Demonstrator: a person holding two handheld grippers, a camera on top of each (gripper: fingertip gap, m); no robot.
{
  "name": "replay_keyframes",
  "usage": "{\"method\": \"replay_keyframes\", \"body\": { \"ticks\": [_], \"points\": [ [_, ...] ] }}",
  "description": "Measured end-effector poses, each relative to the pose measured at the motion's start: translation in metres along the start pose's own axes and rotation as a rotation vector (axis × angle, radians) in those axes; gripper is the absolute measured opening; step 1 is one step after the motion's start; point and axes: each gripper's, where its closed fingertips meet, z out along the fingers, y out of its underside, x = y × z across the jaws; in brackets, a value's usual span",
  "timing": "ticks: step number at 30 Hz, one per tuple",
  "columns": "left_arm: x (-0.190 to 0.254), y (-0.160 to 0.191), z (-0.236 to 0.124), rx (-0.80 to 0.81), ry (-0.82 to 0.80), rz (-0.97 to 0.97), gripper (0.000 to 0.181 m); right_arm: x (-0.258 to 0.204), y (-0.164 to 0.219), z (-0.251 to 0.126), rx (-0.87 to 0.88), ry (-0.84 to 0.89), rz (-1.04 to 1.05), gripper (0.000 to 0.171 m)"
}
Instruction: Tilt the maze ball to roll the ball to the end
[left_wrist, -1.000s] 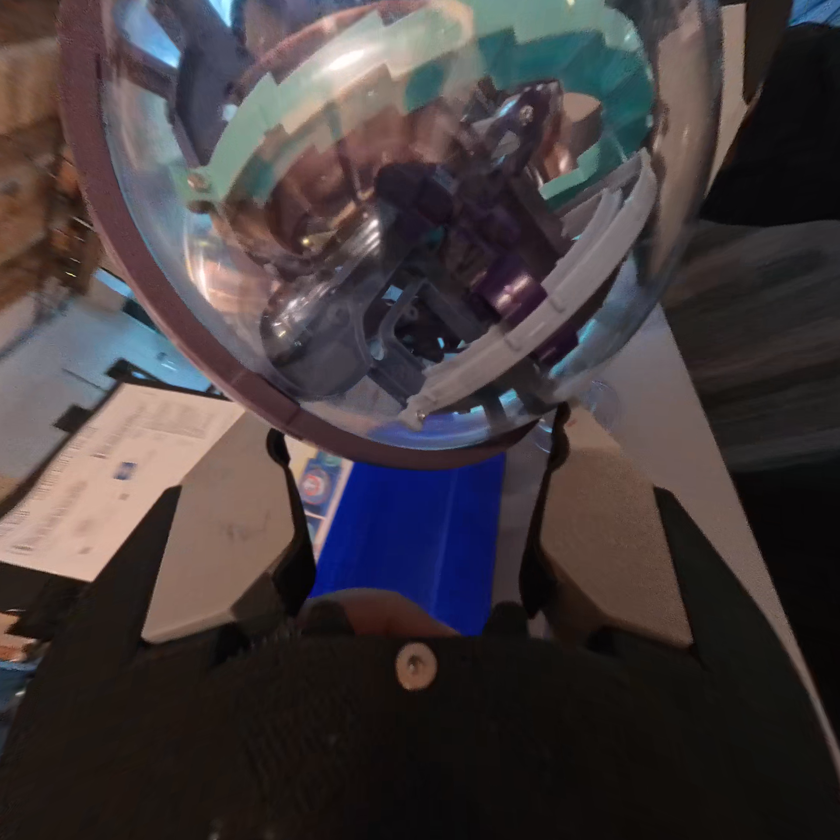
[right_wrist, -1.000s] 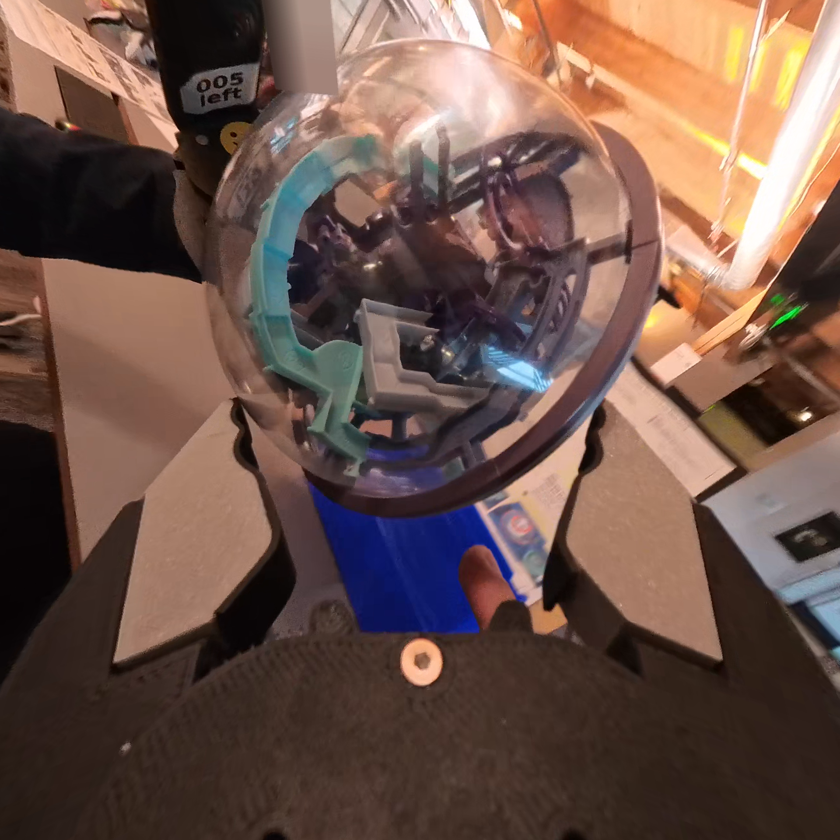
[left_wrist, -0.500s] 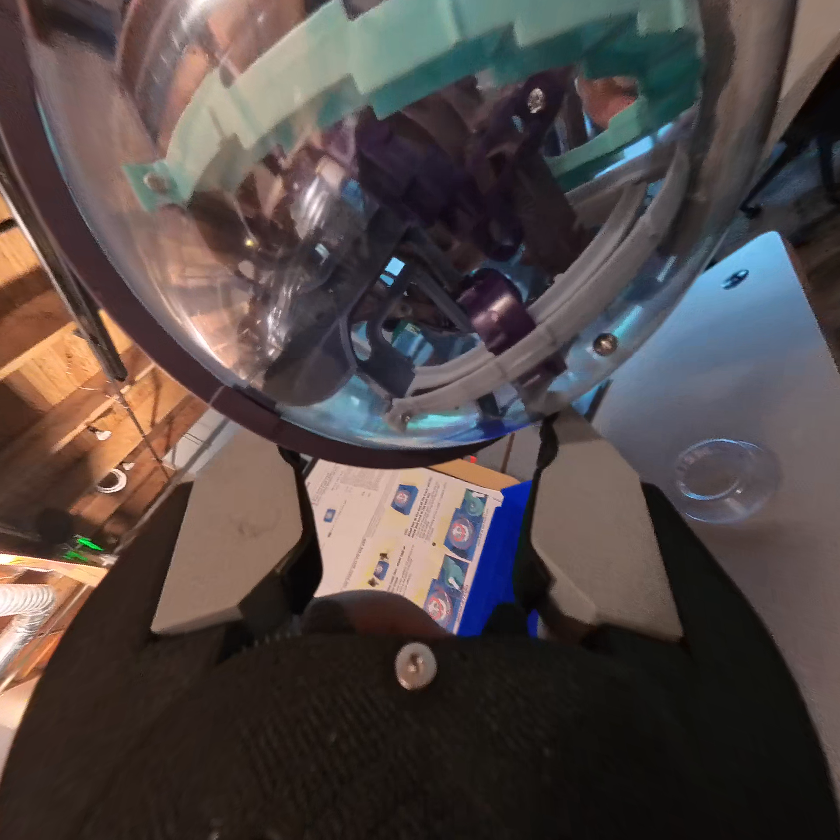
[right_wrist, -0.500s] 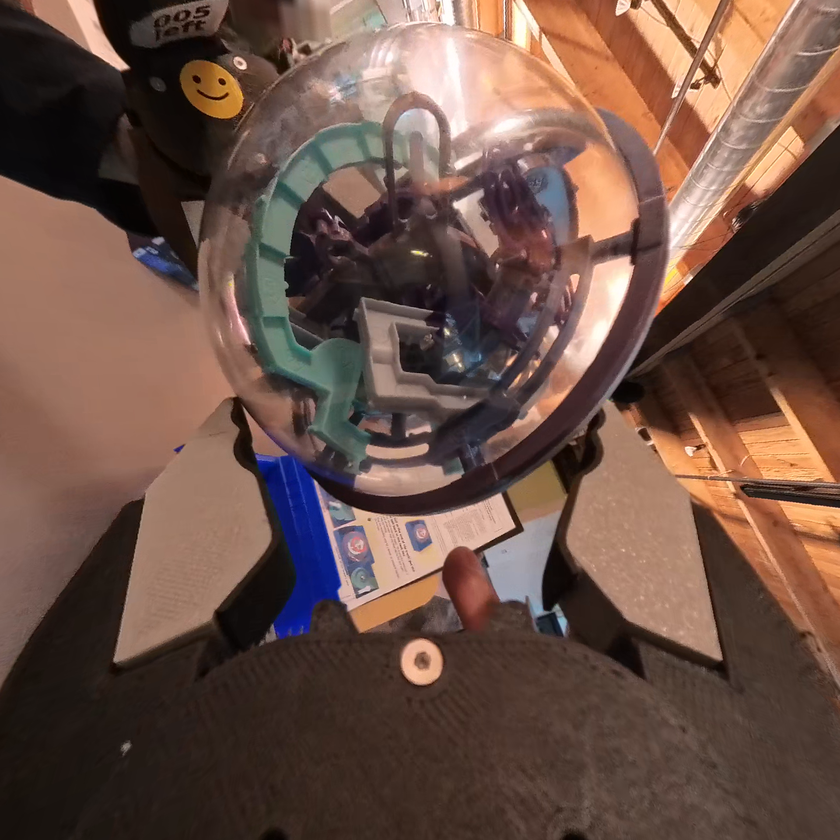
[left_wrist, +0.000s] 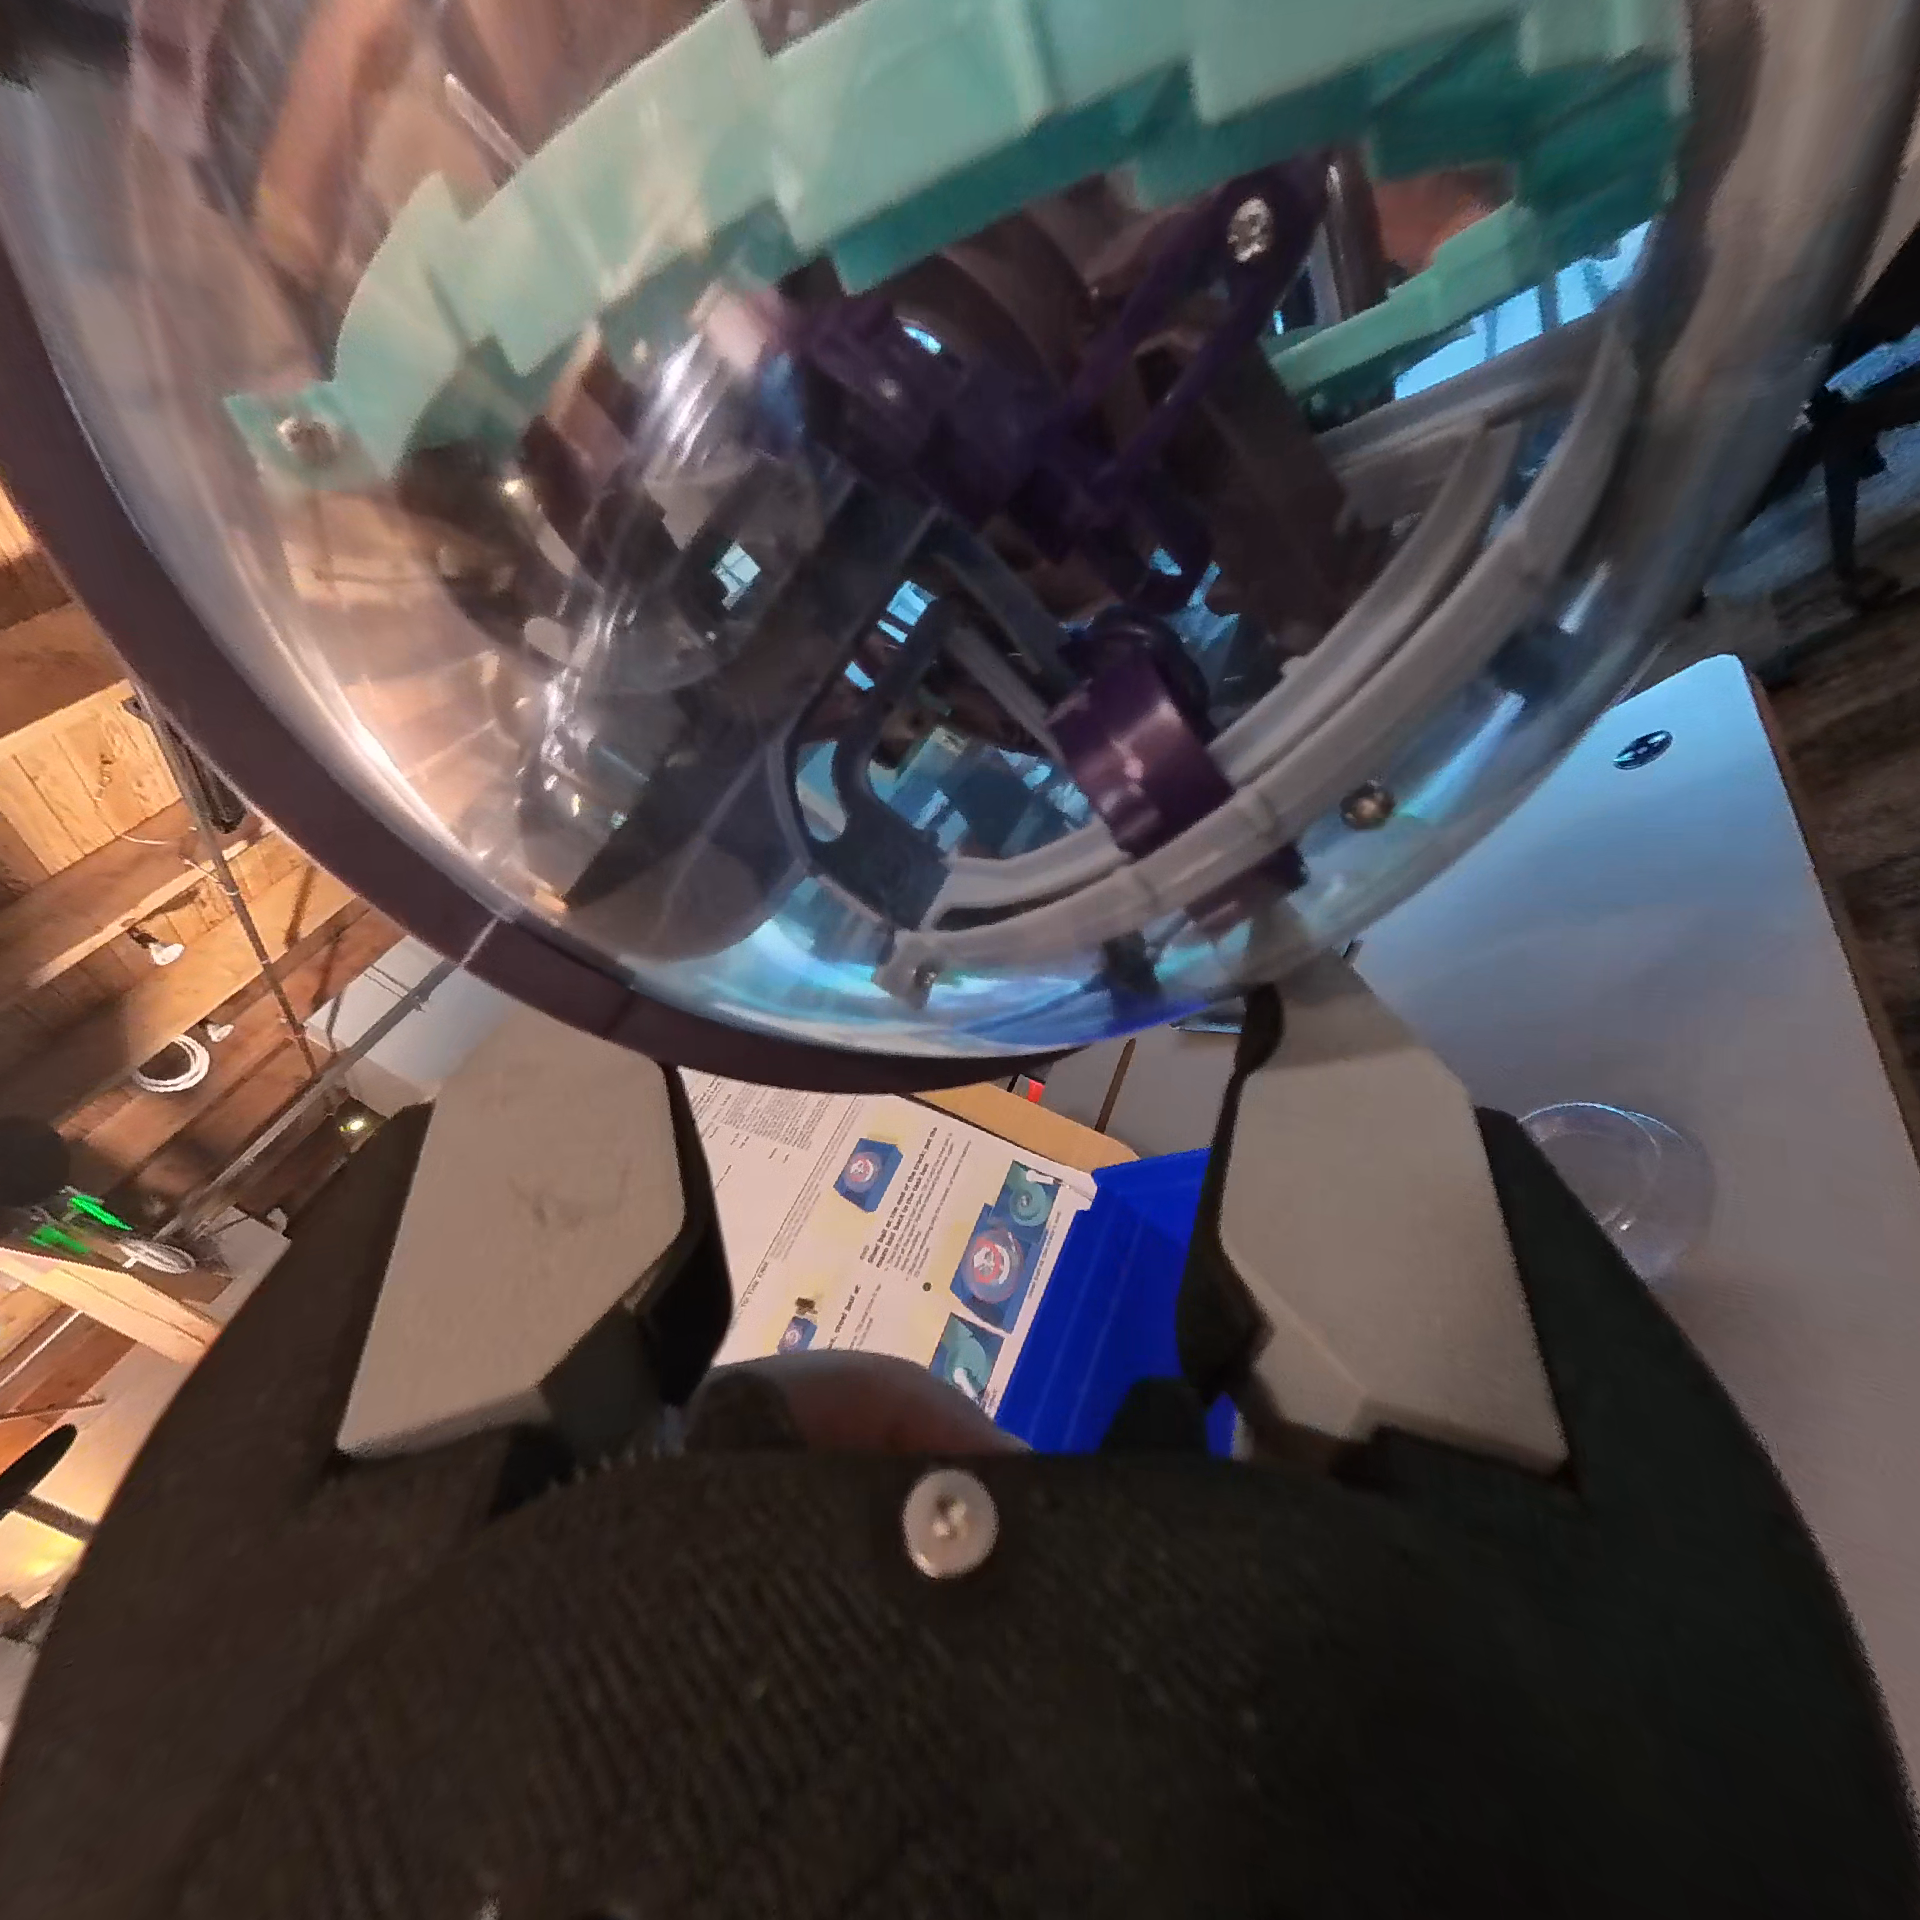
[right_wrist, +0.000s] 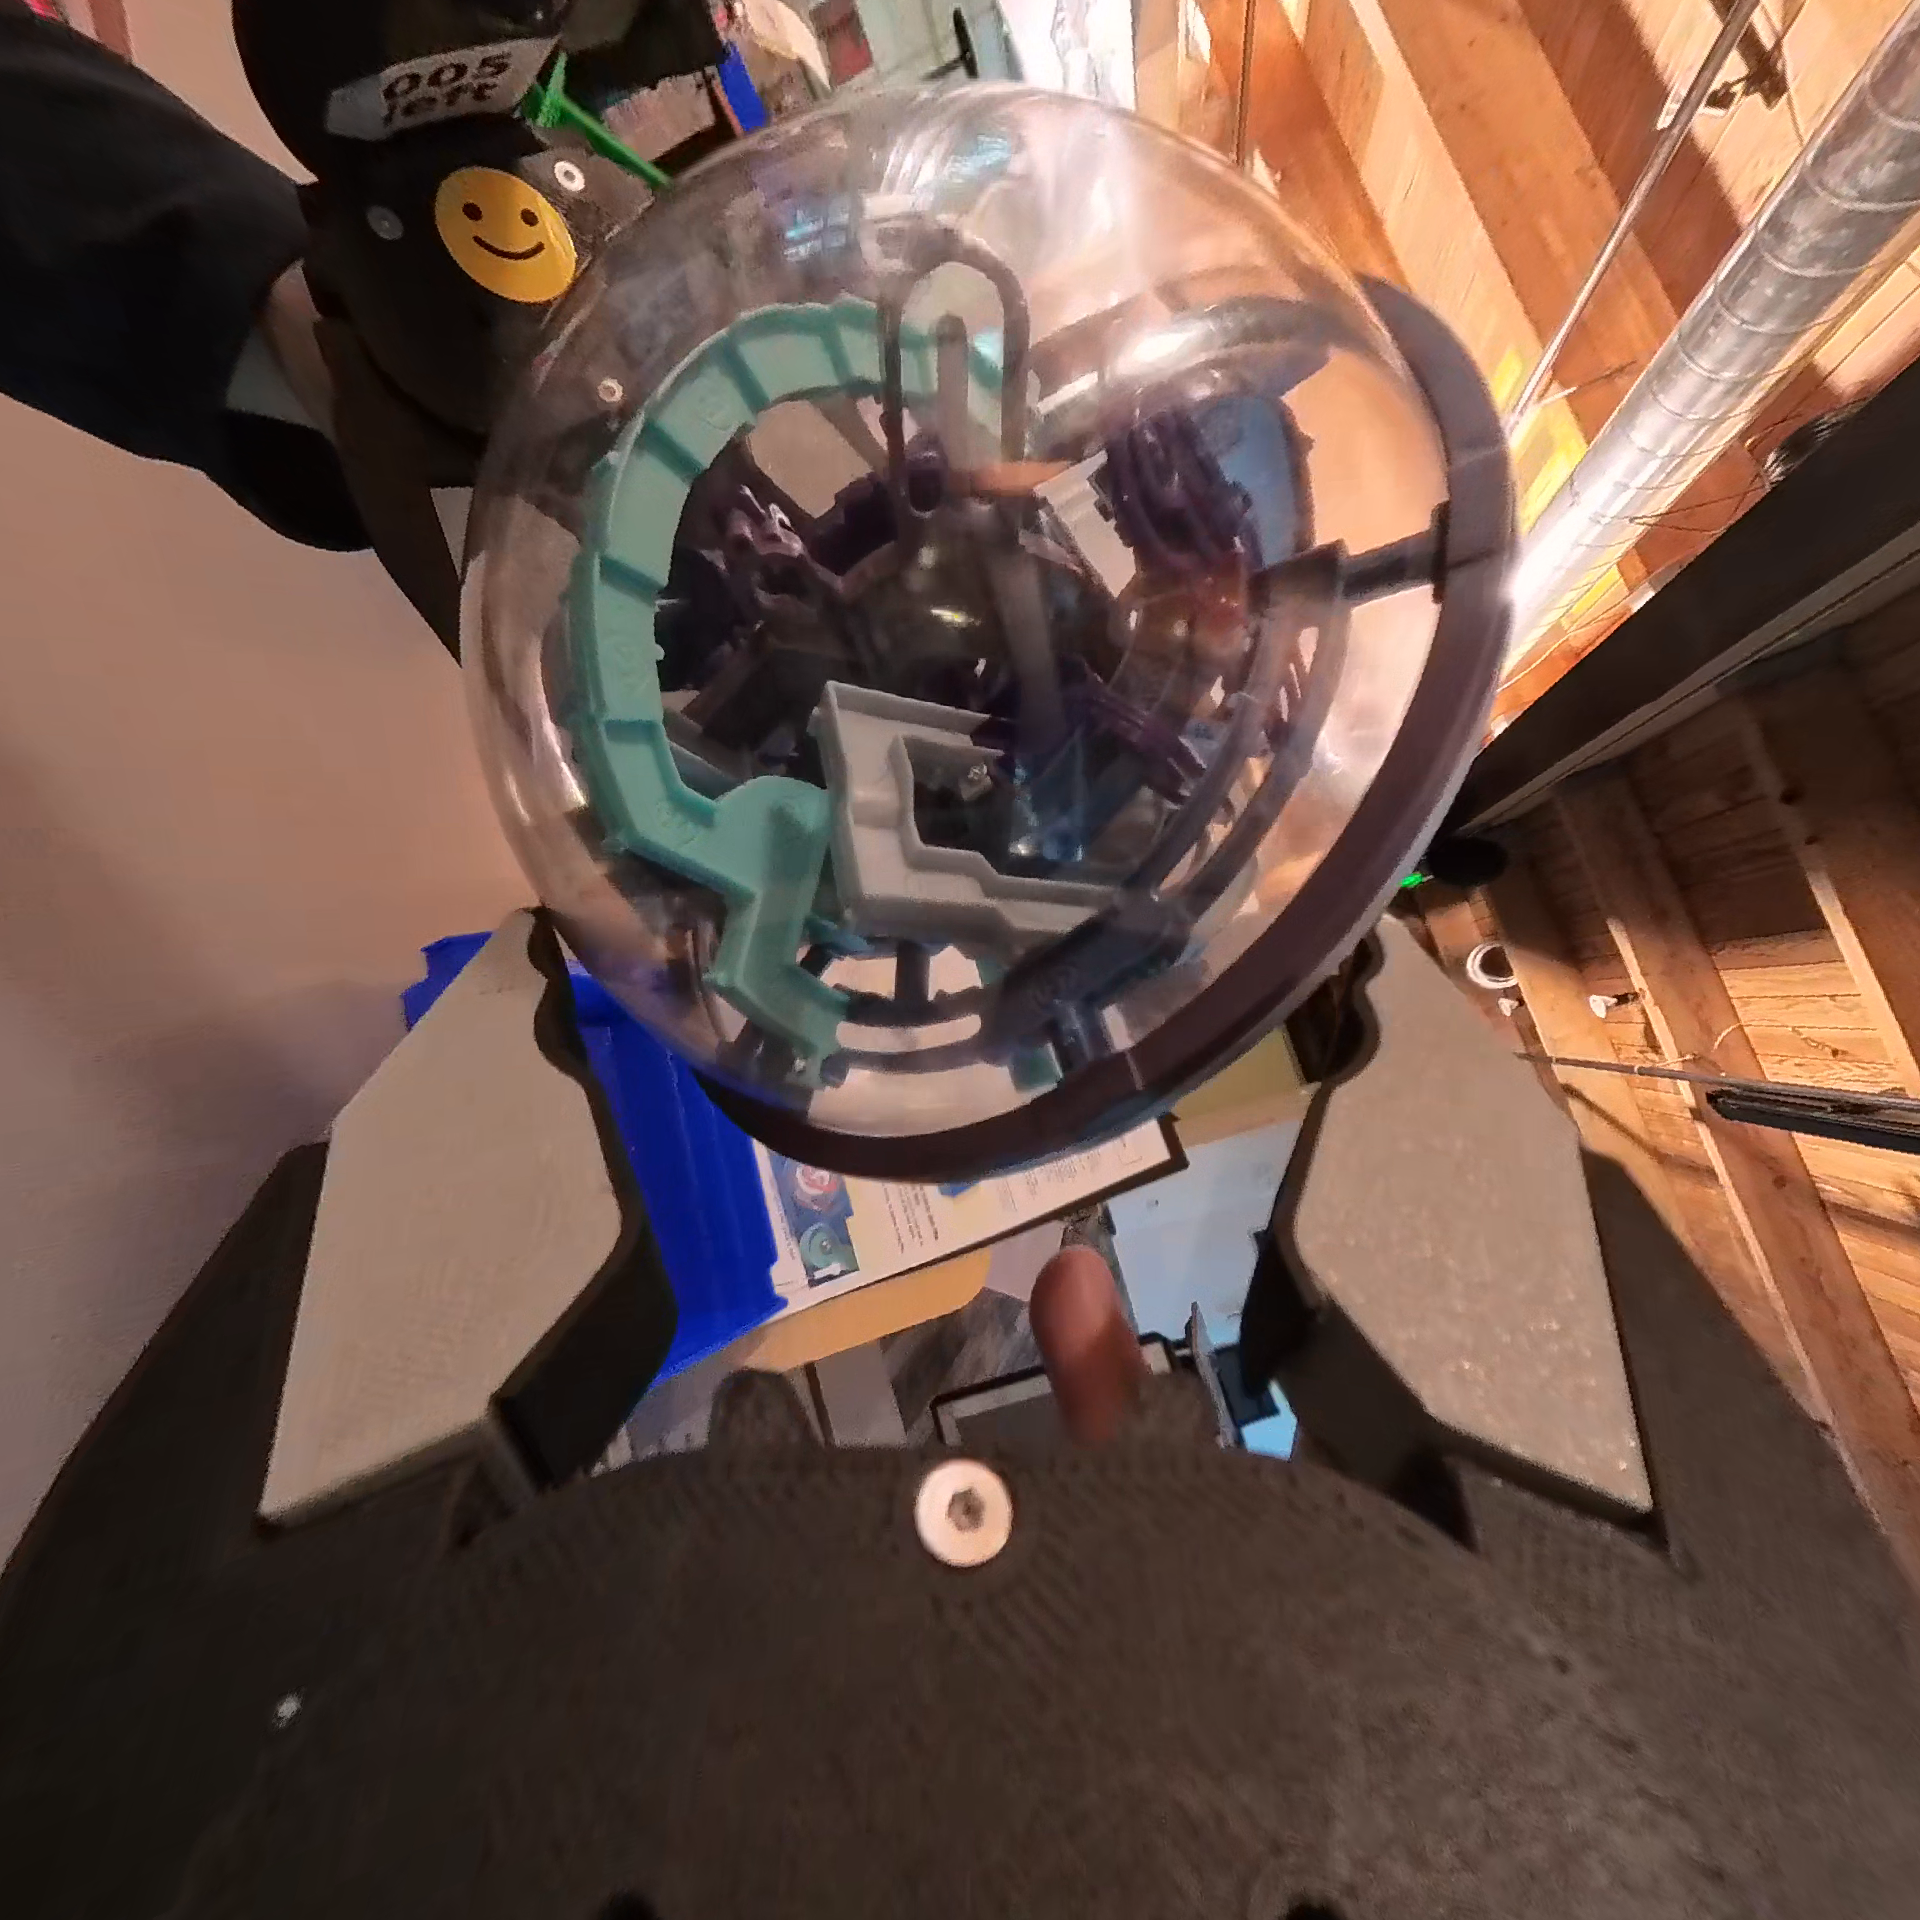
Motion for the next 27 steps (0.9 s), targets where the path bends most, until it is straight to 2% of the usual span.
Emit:
{"method": "replay_keyframes", "body": {
  "ticks": [12, 27],
  "points": [
    [0.026, 0.017, 0.001, -0.023, 0.03, -0.076, 0.109, -0.021, 0.015, -0.002, -0.035, -0.052, 0.05, 0.141],
    [0.061, 0.018, 0.001, -0.019, 0.088, -0.2, 0.11, -0.041, 0.02, -0.019, -0.092, -0.11, 0.119, 0.14]
  ]
}}
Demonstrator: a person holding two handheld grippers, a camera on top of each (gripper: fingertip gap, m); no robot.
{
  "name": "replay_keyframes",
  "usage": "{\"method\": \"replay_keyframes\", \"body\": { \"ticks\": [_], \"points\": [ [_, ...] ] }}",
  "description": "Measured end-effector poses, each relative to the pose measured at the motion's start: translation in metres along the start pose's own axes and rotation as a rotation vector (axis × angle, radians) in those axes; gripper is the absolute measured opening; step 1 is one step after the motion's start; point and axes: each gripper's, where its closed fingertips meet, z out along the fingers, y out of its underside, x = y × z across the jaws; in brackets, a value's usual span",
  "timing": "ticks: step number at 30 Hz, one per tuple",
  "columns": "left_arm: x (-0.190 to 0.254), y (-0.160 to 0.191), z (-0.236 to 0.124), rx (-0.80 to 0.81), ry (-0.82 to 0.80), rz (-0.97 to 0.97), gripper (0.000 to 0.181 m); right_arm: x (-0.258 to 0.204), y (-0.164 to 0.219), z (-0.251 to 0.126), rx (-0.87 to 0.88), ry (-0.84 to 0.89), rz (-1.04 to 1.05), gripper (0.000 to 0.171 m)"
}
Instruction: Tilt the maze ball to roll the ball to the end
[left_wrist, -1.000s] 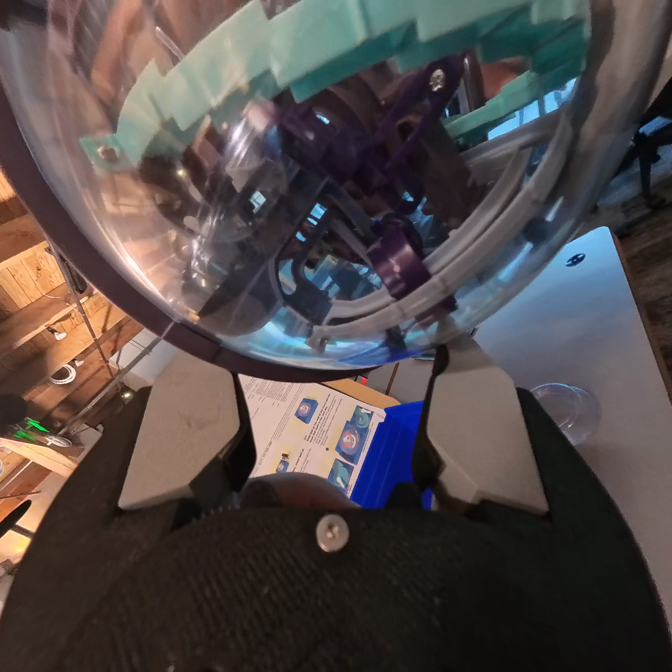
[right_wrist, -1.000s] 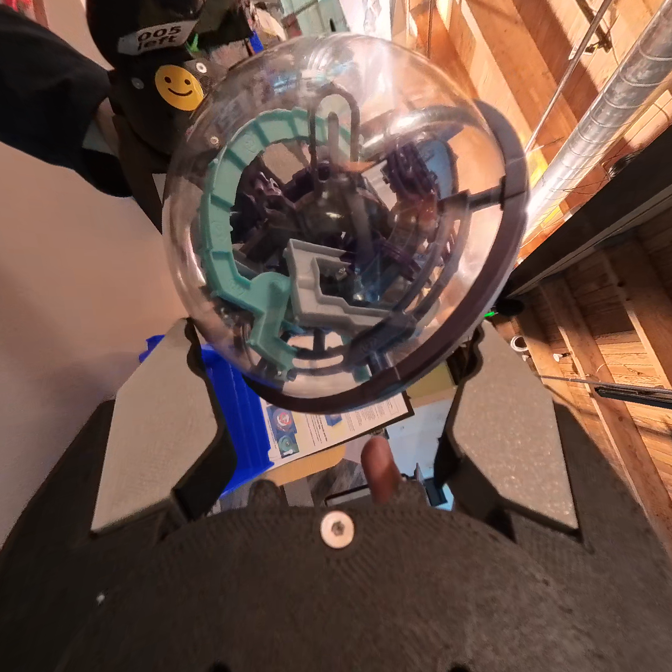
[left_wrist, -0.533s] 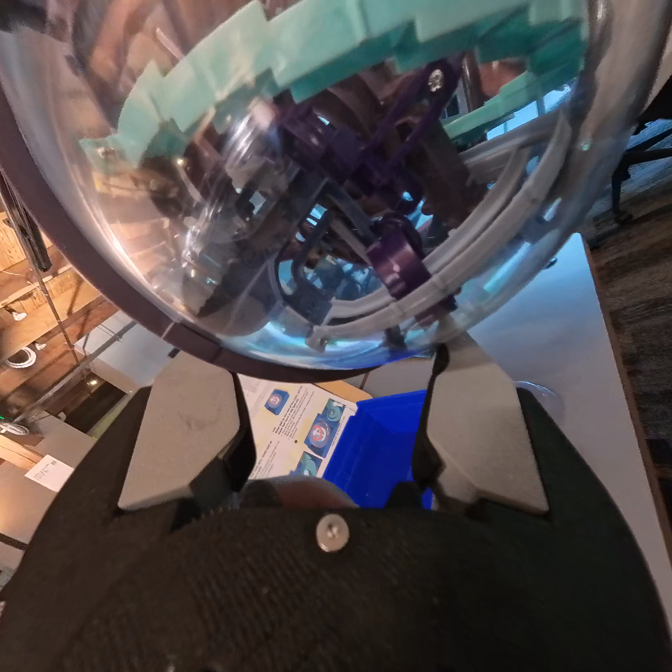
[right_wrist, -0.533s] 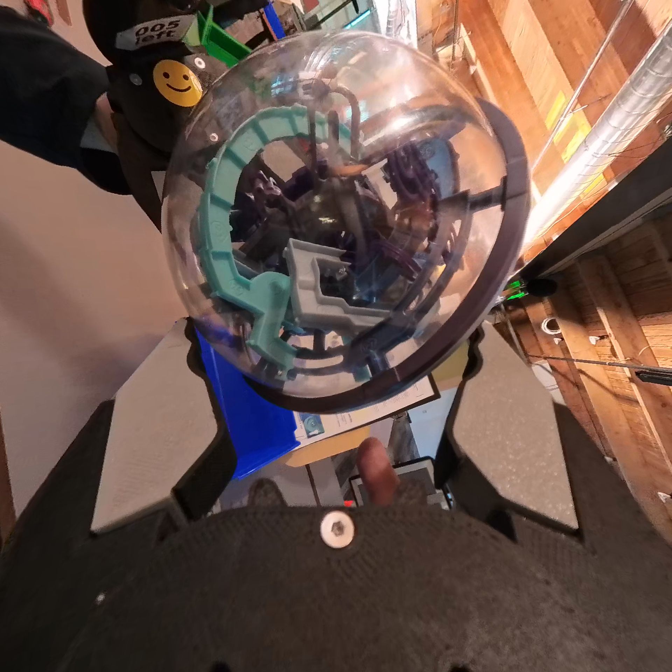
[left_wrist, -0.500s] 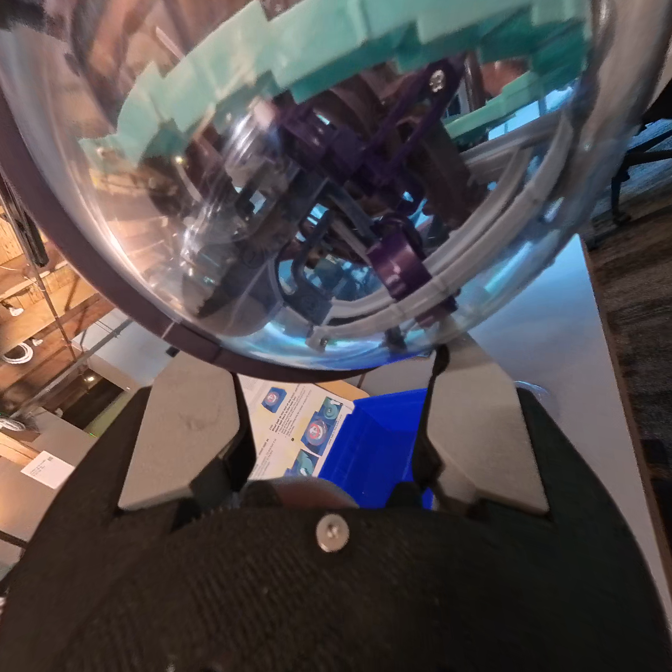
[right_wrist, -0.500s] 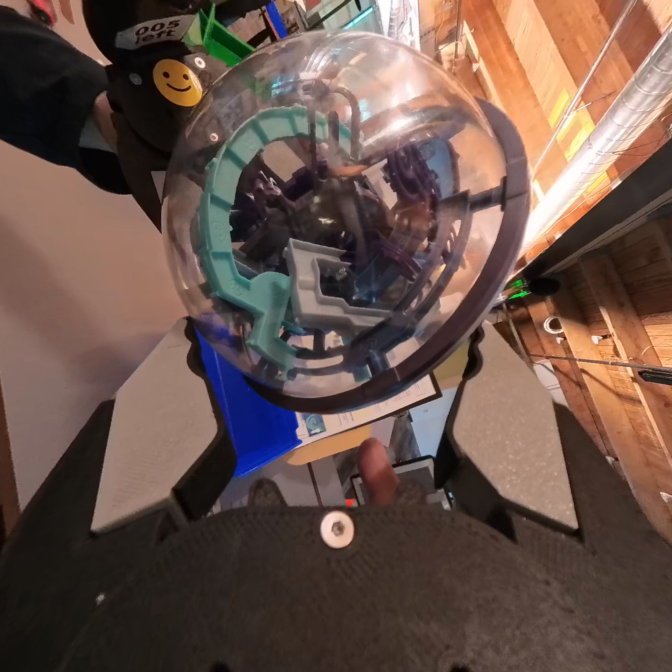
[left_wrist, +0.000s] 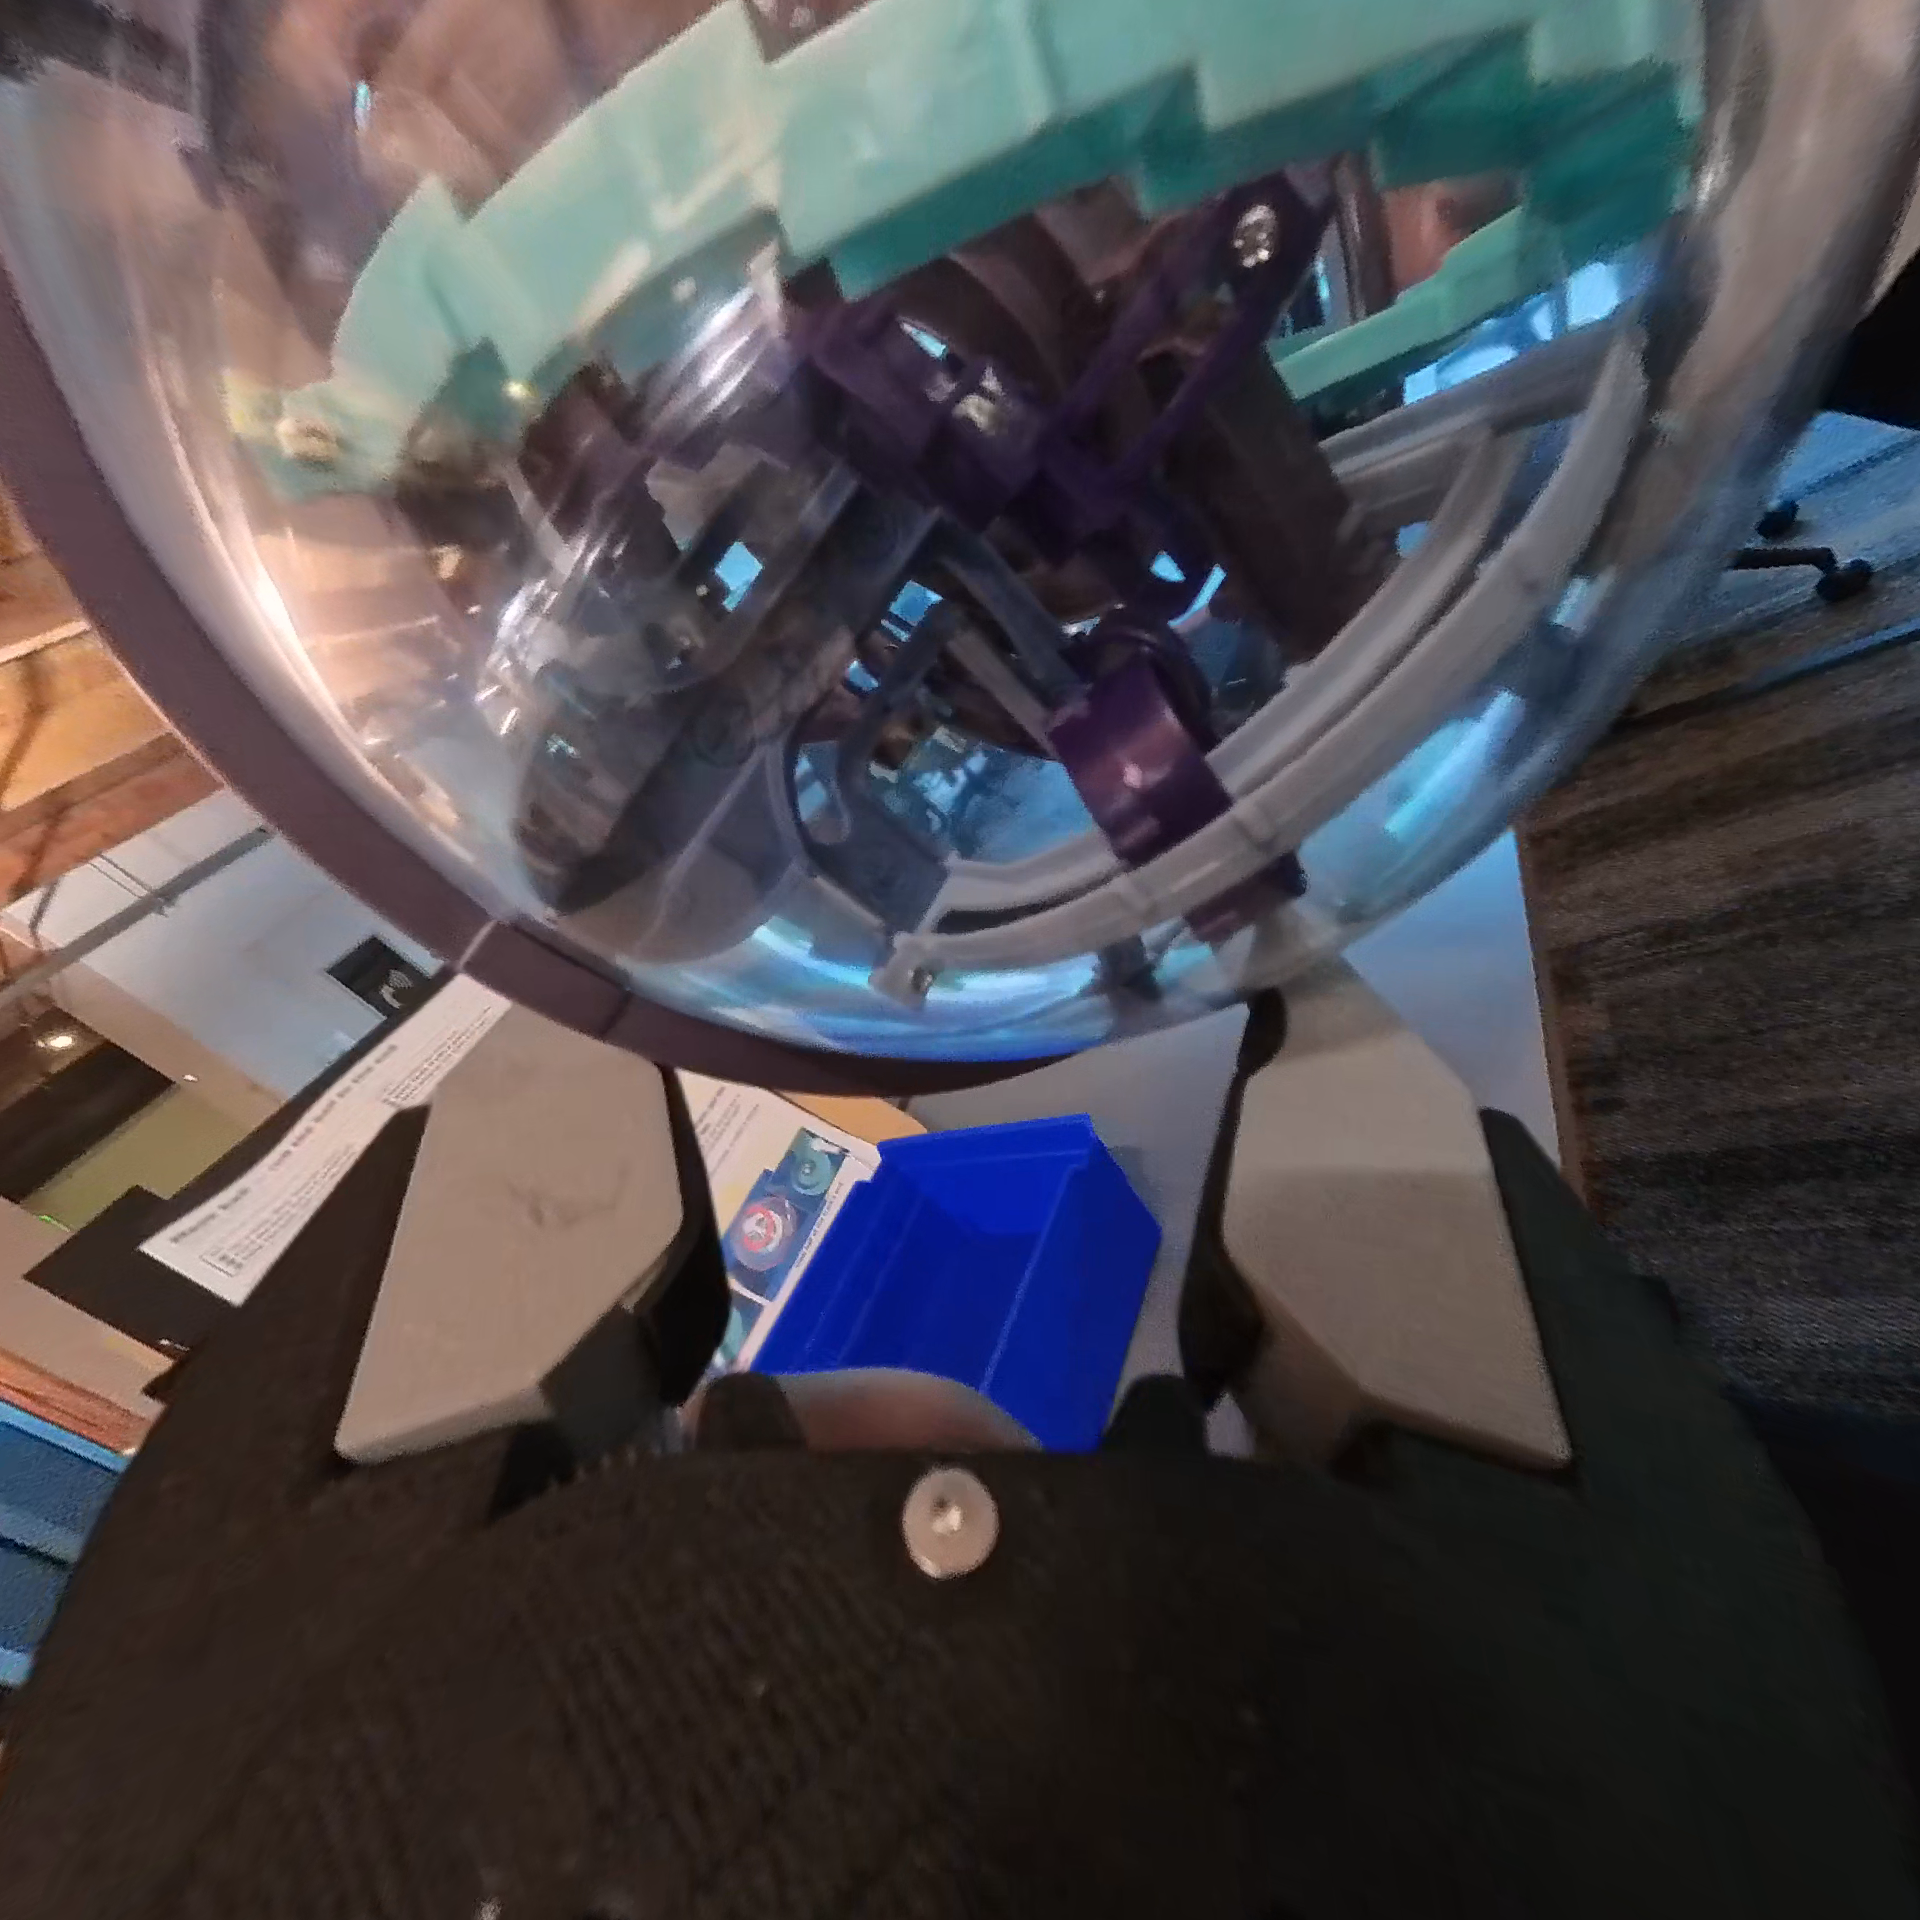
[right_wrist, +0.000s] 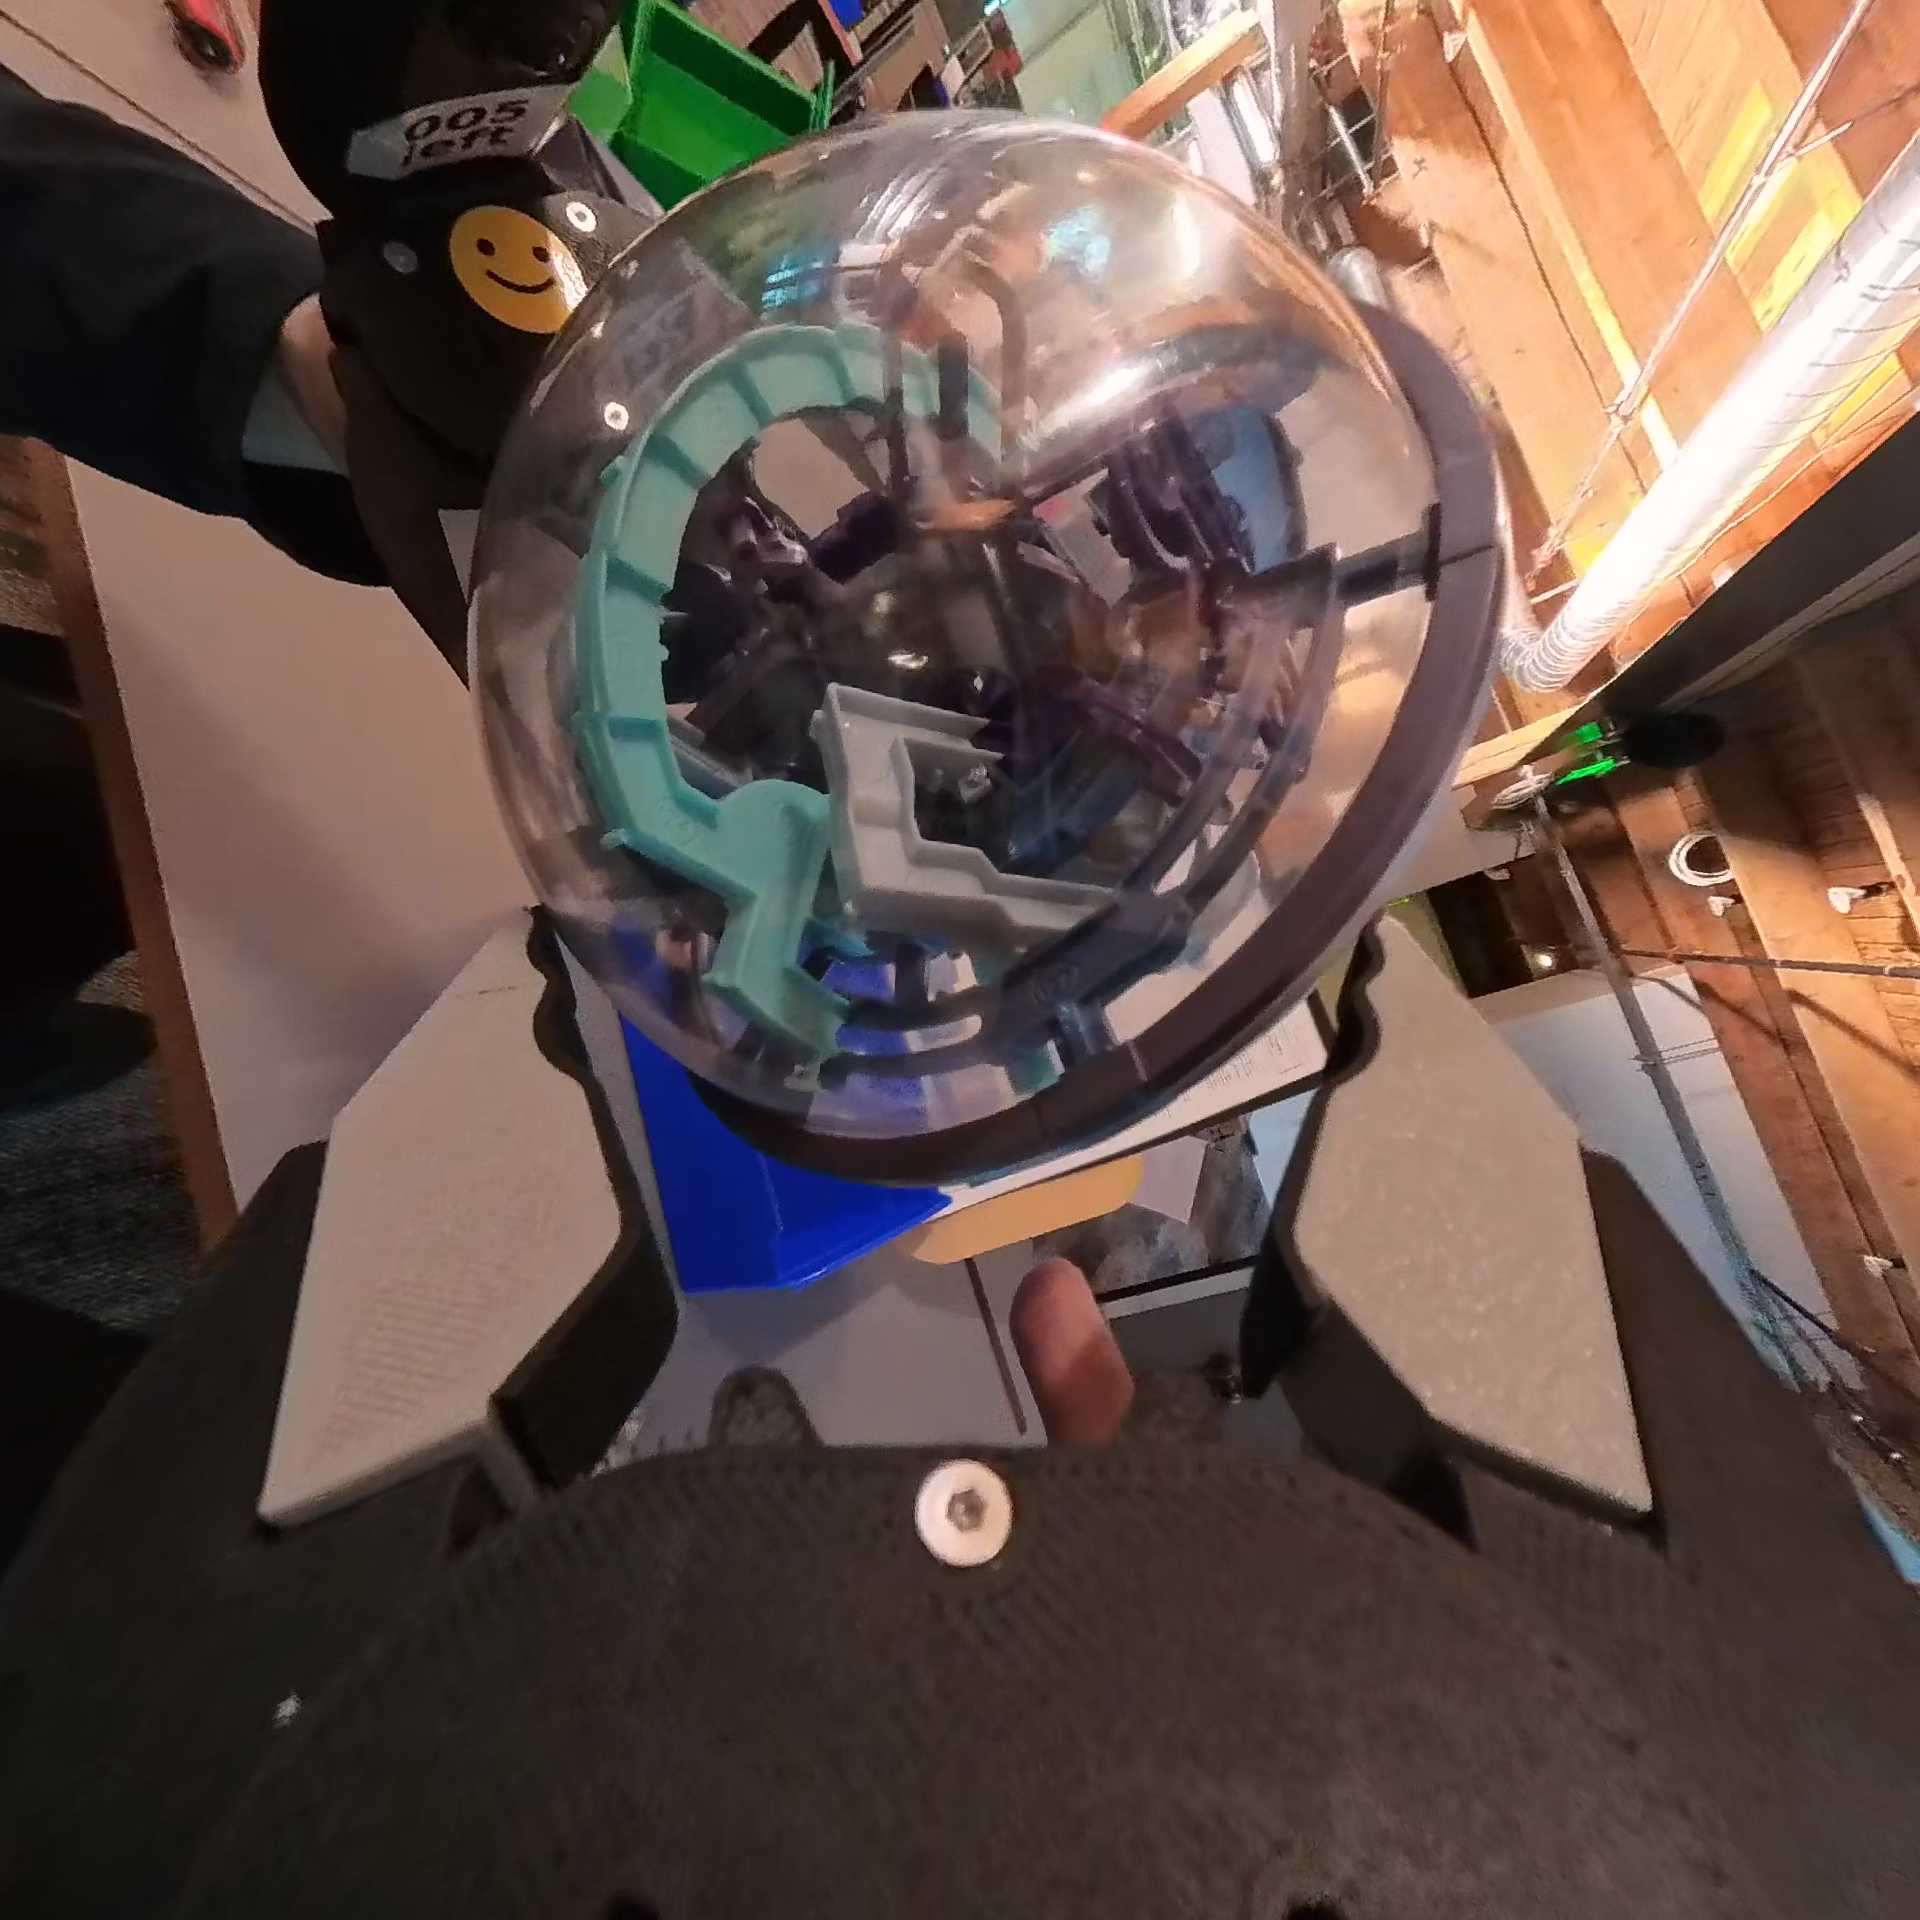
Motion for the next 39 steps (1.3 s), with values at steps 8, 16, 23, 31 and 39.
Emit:
{"method": "replay_keyframes", "body": {
  "ticks": [8, 16, 23, 31, 39],
  "points": [
    [0.006, 0.005, 0.006, 0.011, 0.013, -0.036, 0.11, -0.003, 0.006, -0.002, -0.041, -0.009, -0.005, 0.14],
    [0.012, 0.008, 0.008, 0.01, 0.027, -0.057, 0.11, -0.007, 0.009, -0.003, -0.052, -0.016, 0.007, 0.141],
    [0.016, 0.01, 0.008, 0.004, 0.037, -0.068, 0.11, -0.009, 0.011, -0.003, -0.056, -0.018, 0.018, 0.141],
    [0.023, 0.017, 0.005, -0.014, 0.059, -0.077, 0.11, -0.017, 0.017, -0.002, -0.04, -0.033, 0.071, 0.141],
    [0.036, 0.04, 0.0, -0.053, 0.09, -0.103, 0.113, -0.037, 0.033, 0.01, -0.018, -0.067, 0.17, 0.141]
  ]
}}
